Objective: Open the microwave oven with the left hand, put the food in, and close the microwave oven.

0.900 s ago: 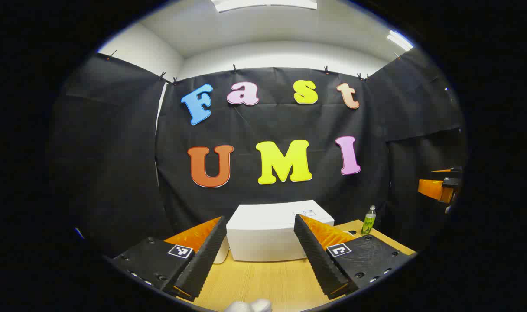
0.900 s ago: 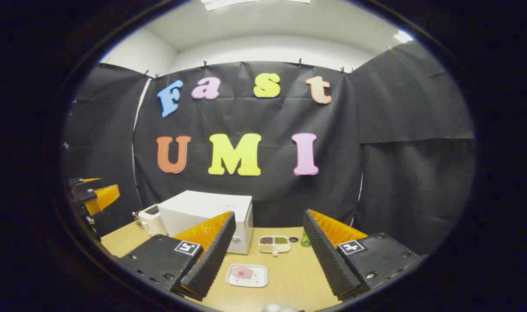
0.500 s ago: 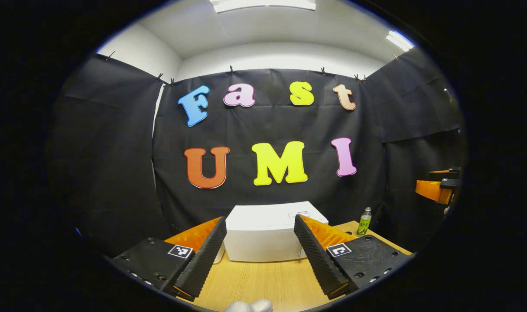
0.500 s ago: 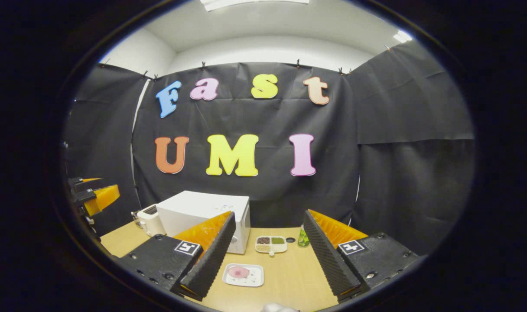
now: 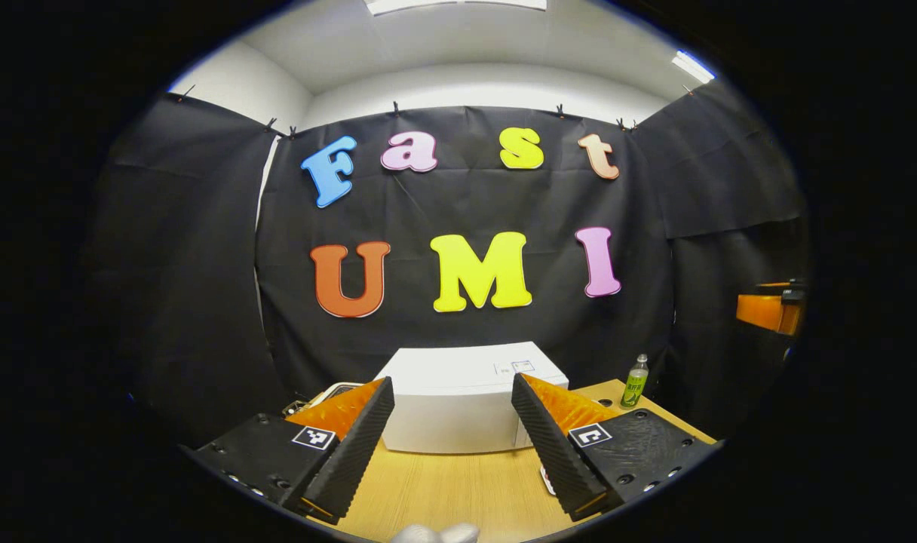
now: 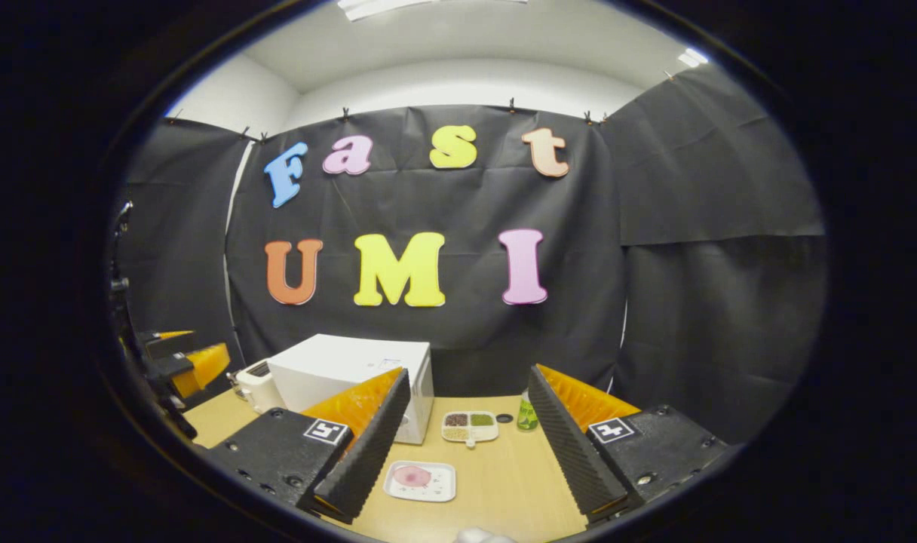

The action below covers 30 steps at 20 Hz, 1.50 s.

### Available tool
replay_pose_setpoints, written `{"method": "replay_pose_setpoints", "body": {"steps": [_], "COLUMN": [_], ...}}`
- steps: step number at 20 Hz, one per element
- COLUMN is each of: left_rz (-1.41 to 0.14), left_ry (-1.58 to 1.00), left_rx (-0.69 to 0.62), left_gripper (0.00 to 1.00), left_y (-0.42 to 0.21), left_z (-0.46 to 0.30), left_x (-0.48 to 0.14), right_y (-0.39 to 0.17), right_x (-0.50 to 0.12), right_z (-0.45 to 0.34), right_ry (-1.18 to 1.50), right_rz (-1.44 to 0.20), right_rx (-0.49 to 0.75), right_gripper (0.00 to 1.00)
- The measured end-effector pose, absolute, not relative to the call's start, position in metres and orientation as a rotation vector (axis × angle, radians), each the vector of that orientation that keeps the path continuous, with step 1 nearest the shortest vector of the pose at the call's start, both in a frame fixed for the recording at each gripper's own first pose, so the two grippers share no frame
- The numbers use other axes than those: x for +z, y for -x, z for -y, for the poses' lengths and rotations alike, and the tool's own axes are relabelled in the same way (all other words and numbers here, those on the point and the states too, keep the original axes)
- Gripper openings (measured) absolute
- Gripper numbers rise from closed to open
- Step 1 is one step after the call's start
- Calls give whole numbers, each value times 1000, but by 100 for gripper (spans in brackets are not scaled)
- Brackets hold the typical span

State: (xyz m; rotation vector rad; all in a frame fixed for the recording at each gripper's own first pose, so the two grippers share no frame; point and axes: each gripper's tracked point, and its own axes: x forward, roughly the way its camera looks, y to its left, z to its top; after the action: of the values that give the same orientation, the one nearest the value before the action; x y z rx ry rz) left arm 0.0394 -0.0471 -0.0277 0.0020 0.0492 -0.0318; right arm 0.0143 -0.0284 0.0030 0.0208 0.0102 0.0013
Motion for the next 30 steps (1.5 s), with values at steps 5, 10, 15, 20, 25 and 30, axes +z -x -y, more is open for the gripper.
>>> {"method": "replay_pose_setpoints", "body": {"steps": [5, 10, 15, 20, 25, 30], "left_rz": [-78, -122, -202, -213, -244, -226], "left_ry": [25, 35, 2, -9, -9, 81], "left_rx": [-86, -106, -97, -92, -135, -176], "left_gripper": [100, 96, 97, 94, 78, 39], "left_y": [-81, -125, -172, -217, -242, -252], "left_z": [90, 125, 148, 159, 171, 173], "left_x": [-70, -122, -183, -217, -246, -249], "right_y": [-18, -22, -27, -37, -45, -52], "right_x": [12, 14, 2, -11, -16, -22], "right_z": [40, 55, 66, 73, 75, 77], "right_ry": [-12, 28, 75, 72, 99, 104], "right_rz": [-13, -34, -96, -149, -181, -211], "right_rx": [-22, -56, -80, -98, -100, -100], "right_gripper": [92, 100, 92, 100, 100, 97]}}
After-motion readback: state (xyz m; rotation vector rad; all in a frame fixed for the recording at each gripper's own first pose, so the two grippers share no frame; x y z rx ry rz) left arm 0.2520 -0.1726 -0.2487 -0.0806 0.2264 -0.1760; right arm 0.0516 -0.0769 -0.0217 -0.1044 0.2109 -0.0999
